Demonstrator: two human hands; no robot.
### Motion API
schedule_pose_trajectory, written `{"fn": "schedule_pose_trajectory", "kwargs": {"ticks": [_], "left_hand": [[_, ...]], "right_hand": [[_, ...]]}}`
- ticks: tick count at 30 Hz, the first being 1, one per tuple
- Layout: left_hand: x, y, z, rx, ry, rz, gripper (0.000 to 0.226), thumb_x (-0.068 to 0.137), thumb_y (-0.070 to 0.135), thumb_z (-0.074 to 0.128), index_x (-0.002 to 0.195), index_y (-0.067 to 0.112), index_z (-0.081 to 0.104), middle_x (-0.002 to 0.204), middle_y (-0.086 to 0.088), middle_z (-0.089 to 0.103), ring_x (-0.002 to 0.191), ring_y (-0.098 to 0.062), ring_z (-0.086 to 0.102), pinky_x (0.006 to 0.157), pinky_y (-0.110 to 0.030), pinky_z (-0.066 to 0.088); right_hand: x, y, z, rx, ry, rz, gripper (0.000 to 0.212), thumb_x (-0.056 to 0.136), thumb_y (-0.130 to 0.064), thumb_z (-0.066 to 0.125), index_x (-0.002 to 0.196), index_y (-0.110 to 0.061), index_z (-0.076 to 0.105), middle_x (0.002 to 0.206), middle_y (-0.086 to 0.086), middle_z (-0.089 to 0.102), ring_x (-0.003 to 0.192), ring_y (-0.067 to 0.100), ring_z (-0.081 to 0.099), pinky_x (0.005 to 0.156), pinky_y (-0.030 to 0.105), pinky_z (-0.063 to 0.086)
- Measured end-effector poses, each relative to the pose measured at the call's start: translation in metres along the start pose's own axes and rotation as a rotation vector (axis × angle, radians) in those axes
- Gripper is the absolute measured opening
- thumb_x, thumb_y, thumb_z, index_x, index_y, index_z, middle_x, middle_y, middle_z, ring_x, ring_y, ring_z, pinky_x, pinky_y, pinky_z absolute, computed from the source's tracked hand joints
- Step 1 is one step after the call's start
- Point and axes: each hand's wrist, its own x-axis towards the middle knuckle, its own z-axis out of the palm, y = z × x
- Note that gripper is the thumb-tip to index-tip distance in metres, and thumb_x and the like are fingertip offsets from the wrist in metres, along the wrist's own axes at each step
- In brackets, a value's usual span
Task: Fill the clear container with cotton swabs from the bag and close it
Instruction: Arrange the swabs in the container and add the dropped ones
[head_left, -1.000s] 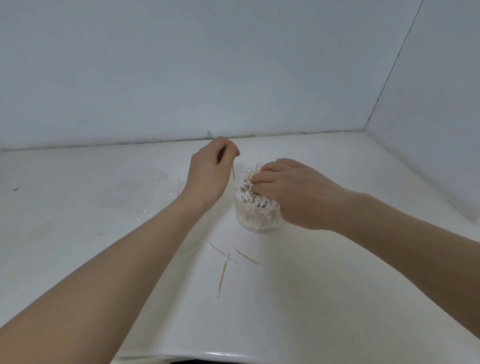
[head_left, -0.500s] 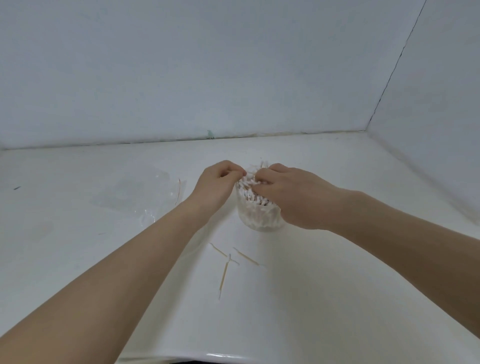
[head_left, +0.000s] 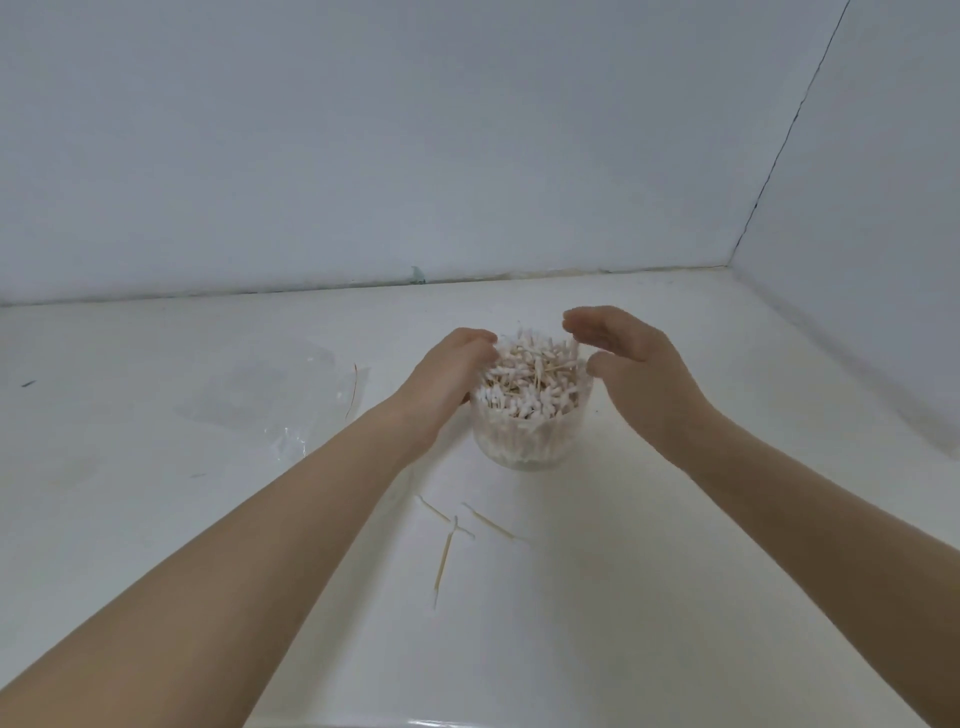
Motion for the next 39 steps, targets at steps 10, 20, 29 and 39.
{"fn": "schedule_pose_trajectory", "kwargs": {"ticks": [10, 20, 29, 39], "left_hand": [[-0.002, -0.003, 0.002, 0.025, -0.054, 0.063, 0.027, 0.099, 0.039, 0.063, 0.120, 0.022, 0.066, 0.120, 0.002, 0.070, 0.112, -0.014, 0.068, 0.109, -0.041, 0.050], [0.012, -0.005, 0.008, 0.123, 0.058, 0.134, 0.054, 0.083, 0.063, 0.073, 0.100, 0.015, 0.059, 0.107, -0.006, 0.070, 0.100, -0.021, 0.070, 0.087, -0.038, 0.058], [0.020, 0.001, 0.004, 0.087, -0.063, -0.024, 0.068, 0.067, 0.061, 0.084, 0.115, 0.018, 0.062, 0.119, -0.006, 0.074, 0.108, -0.024, 0.073, 0.104, -0.050, 0.055], [0.015, 0.001, 0.005, -0.050, -0.158, -0.041, 0.037, 0.107, 0.039, 0.045, 0.125, 0.022, 0.072, 0.122, 0.002, 0.076, 0.116, -0.018, 0.071, 0.111, -0.042, 0.049]], "right_hand": [[-0.005, 0.009, 0.031, 0.289, 0.160, 0.087, 0.028, 0.104, -0.026, 0.046, 0.122, -0.025, 0.067, 0.118, -0.017, 0.067, 0.112, -0.002, 0.059, 0.097, 0.024, 0.046], [-0.008, 0.016, 0.048, 0.226, 0.193, 0.030, 0.031, 0.103, -0.030, 0.042, 0.117, -0.026, 0.070, 0.114, -0.012, 0.071, 0.111, 0.005, 0.064, 0.100, 0.039, 0.052], [-0.004, 0.013, 0.043, 0.336, 0.113, 0.074, 0.033, 0.106, -0.033, 0.041, 0.126, -0.036, 0.067, 0.127, -0.019, 0.066, 0.120, -0.003, 0.058, 0.107, 0.032, 0.048], [-0.008, 0.017, 0.040, 0.105, 0.119, -0.070, 0.033, 0.108, -0.030, 0.040, 0.131, -0.031, 0.063, 0.124, -0.023, 0.063, 0.116, -0.016, 0.052, 0.103, 0.017, 0.045]]}}
